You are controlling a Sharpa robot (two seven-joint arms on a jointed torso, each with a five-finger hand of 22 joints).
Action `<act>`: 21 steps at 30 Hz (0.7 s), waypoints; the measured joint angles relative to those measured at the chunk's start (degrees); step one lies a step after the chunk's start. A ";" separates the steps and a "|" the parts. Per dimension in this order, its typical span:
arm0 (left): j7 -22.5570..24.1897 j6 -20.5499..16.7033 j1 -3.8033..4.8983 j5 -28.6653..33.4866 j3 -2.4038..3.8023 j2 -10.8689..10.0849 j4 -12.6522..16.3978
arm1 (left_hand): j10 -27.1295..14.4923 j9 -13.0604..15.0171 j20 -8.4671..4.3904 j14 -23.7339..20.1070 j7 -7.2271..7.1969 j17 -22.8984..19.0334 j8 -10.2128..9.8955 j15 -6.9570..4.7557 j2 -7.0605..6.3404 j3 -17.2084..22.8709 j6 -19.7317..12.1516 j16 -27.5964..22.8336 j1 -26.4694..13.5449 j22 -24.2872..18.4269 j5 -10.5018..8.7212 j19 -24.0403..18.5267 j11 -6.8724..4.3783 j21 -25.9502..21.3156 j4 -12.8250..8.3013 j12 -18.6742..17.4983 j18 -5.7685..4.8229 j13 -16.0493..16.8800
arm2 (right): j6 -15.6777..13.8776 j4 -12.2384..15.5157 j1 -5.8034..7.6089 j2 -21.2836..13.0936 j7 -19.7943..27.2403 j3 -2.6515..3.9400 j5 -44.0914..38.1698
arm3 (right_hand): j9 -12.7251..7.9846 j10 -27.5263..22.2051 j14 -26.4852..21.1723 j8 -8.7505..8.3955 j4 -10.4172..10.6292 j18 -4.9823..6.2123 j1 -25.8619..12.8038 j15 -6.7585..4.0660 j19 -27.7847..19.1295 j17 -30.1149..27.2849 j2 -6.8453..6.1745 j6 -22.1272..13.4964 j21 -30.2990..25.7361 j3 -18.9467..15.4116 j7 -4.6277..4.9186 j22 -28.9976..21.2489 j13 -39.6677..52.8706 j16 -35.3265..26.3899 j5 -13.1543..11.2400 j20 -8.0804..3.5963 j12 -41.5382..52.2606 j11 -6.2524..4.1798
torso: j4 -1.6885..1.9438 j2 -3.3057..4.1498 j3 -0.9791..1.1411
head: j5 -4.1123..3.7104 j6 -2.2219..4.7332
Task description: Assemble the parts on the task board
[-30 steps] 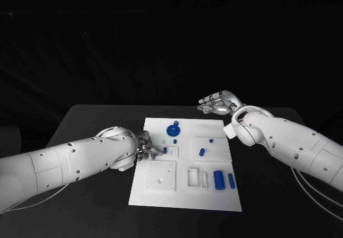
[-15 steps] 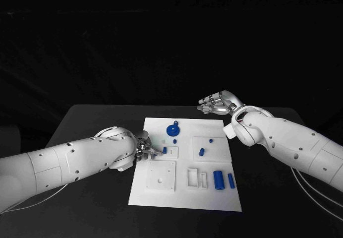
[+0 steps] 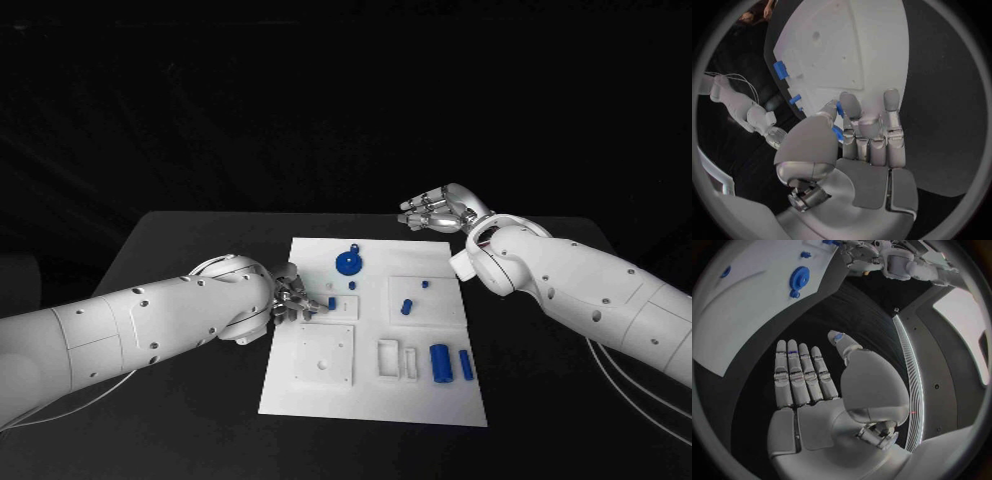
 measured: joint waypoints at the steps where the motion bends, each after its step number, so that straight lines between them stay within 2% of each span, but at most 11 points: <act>1: 0.00 -0.02 0.01 0.02 0.03 -0.04 0.01 | 0.00 0.00 0.00 0.00 0.00 0.00 0.00 0.00 -0.30 0.11 0.00 0.00 0.19 0.00 0.00 0.00 0.00 0.00 0.50 0.00 0.00 -0.05 | 0.00 0.00 -0.01 0.00 0.00 0.00 0.00 | 0.00 0.00 0.00 0.00 0.00 0.00 0.00 0.00 0.00 0.00 0.00 0.00 0.00 0.00 0.00 0.00 0.00 0.00 0.00 0.00 0.00 0.00 | 0.00 -0.01 -0.01 | 0.00 0.01; 11: 0.00 -0.14 0.23 0.21 0.36 -0.52 0.13 | 0.00 0.13 -0.22 0.00 0.00 0.00 0.00 0.00 -0.94 0.10 0.00 -0.22 0.82 -0.01 0.00 0.22 0.00 -0.25 1.91 0.00 0.00 -0.35 | 0.00 -0.02 -0.11 0.01 0.00 0.00 0.00 | 0.00 0.00 0.00 0.00 -0.17 0.00 0.00 0.00 0.00 0.00 0.00 0.00 0.00 0.17 0.00 0.00 0.00 0.00 0.00 0.00 0.00 0.00 | 0.01 -0.02 -0.01 | 0.00 0.02; 21: 0.05 -0.22 0.38 0.39 0.44 -0.59 0.17 | 0.00 0.12 -0.22 0.00 0.00 -0.25 -0.23 0.00 -0.94 0.10 0.00 -0.48 0.82 -0.02 0.00 0.22 0.00 -0.25 1.91 0.00 0.00 -0.49 | 0.00 -0.03 -0.16 0.00 0.00 0.00 0.00 | 0.00 0.00 0.00 0.00 -0.17 0.00 0.00 0.00 0.00 0.00 0.00 0.00 0.00 0.17 0.00 0.00 0.00 0.00 0.00 0.00 0.00 0.00 | 0.01 -0.02 0.00 | 0.00 0.02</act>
